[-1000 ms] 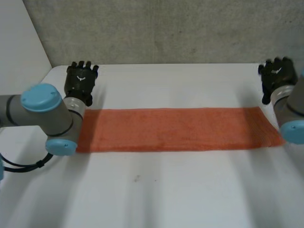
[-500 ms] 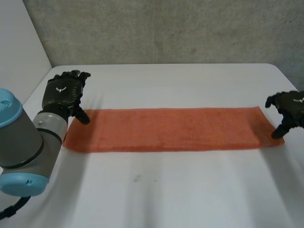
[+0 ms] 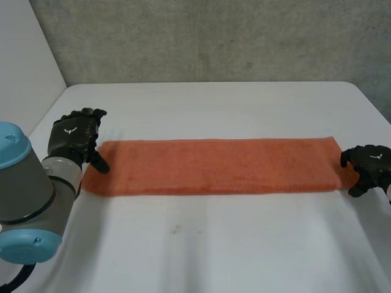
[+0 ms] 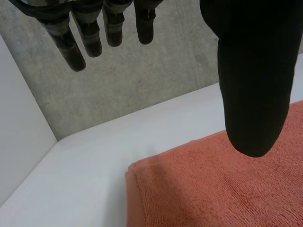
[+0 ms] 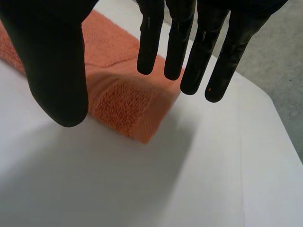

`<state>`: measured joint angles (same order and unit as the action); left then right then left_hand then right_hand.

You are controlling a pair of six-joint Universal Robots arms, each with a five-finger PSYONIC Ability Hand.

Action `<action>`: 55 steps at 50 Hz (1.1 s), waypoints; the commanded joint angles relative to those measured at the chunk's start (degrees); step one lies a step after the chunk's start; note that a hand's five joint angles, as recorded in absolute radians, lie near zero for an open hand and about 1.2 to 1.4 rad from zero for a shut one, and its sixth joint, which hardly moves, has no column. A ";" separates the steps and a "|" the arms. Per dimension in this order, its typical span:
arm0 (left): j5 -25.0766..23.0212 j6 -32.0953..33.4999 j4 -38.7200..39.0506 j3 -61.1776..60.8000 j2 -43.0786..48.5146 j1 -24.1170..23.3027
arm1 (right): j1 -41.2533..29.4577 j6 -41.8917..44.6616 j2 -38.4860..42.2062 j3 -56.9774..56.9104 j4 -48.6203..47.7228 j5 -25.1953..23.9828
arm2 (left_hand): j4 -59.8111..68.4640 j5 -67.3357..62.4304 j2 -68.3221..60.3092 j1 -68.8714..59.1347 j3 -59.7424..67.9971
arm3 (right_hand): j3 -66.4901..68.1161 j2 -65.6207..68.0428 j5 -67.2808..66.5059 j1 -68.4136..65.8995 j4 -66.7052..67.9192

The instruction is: Fold the laundry

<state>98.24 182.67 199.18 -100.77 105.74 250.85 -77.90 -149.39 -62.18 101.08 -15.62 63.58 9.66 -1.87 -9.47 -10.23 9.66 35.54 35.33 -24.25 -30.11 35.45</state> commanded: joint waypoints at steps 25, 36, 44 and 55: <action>-0.24 -0.04 0.15 -0.66 0.43 -0.71 | 0.12 1.83 4.09 -4.31 -0.02 0.58 | 0.34 1.87 -0.53 0.23 0.34 | 44.46 44.67 -45.75 -49.89 44.55; -0.24 -0.04 0.15 -1.01 0.34 -0.80 | 5.20 3.05 3.83 -7.73 -0.20 6.80 | 0.34 1.87 -0.53 0.23 0.34 | 44.46 44.67 -45.75 -49.89 44.55; -0.24 0.05 0.15 -1.01 0.17 -0.53 | 10.58 6.92 3.03 -11.42 0.33 13.32 | 0.34 1.87 -0.53 0.23 0.34 | 44.46 44.67 -45.75 -49.89 44.55; -0.15 -0.04 0.15 -1.01 -0.19 -0.45 | -5.47 5.69 -2.23 -14.76 0.07 13.41 | 0.34 1.87 -0.53 0.23 0.34 | 44.46 44.67 -45.75 -49.89 44.55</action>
<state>98.05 182.65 199.34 -101.78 105.67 250.38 -69.79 -142.71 -60.52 88.52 -15.38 77.33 9.66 -1.87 -9.47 -10.21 9.66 67.90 67.49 -56.21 -54.86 68.34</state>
